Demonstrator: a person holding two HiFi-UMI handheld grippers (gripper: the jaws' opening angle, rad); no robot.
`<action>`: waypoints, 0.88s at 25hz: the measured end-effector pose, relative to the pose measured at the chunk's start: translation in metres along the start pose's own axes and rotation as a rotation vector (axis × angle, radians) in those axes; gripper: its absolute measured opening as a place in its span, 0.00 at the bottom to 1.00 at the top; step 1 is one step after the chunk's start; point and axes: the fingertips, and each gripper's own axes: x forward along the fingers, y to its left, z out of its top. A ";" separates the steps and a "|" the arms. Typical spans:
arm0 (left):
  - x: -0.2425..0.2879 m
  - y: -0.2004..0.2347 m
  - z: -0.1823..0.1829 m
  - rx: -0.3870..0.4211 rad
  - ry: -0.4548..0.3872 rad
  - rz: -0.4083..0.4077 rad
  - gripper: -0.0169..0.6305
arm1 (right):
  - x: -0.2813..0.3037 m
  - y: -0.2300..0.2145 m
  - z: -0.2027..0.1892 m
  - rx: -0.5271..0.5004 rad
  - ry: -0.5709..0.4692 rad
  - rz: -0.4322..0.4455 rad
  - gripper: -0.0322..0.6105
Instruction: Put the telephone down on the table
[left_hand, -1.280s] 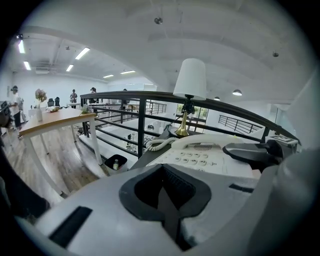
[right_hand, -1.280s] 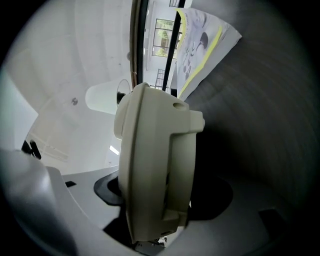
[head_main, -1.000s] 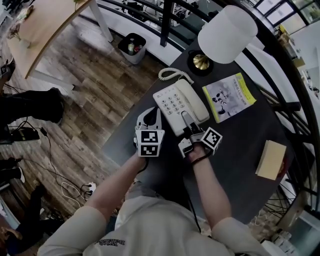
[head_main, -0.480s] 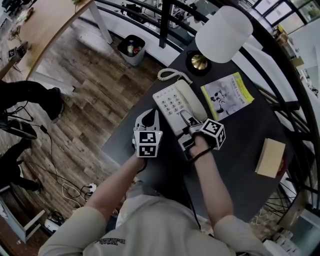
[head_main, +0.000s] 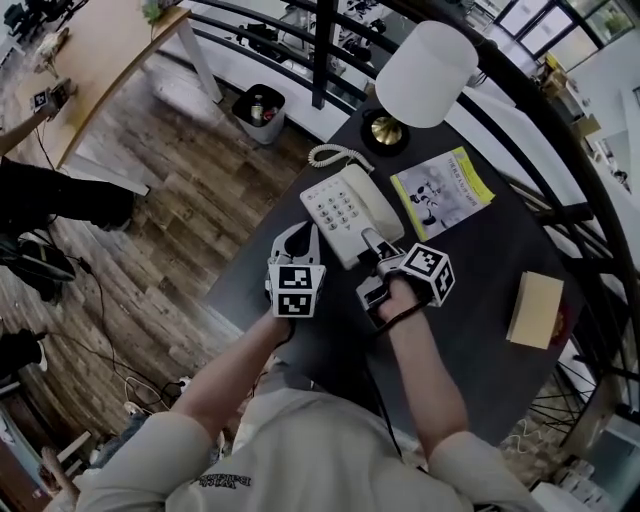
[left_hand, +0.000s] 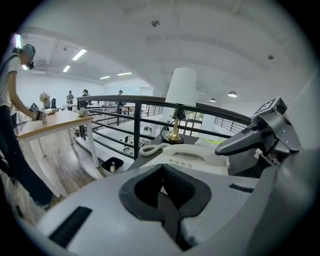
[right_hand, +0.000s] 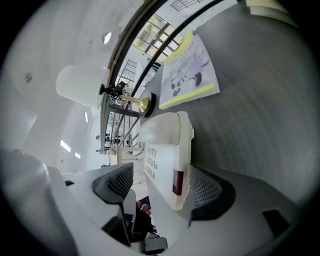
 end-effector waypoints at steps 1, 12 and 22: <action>-0.004 -0.001 0.005 0.000 -0.011 -0.001 0.03 | -0.006 0.005 0.001 -0.028 -0.011 0.018 0.59; -0.078 -0.030 0.081 0.014 -0.183 -0.036 0.03 | -0.120 0.104 0.000 -0.547 -0.250 0.282 0.24; -0.162 -0.068 0.154 0.095 -0.359 -0.078 0.03 | -0.229 0.170 -0.033 -1.097 -0.525 0.353 0.20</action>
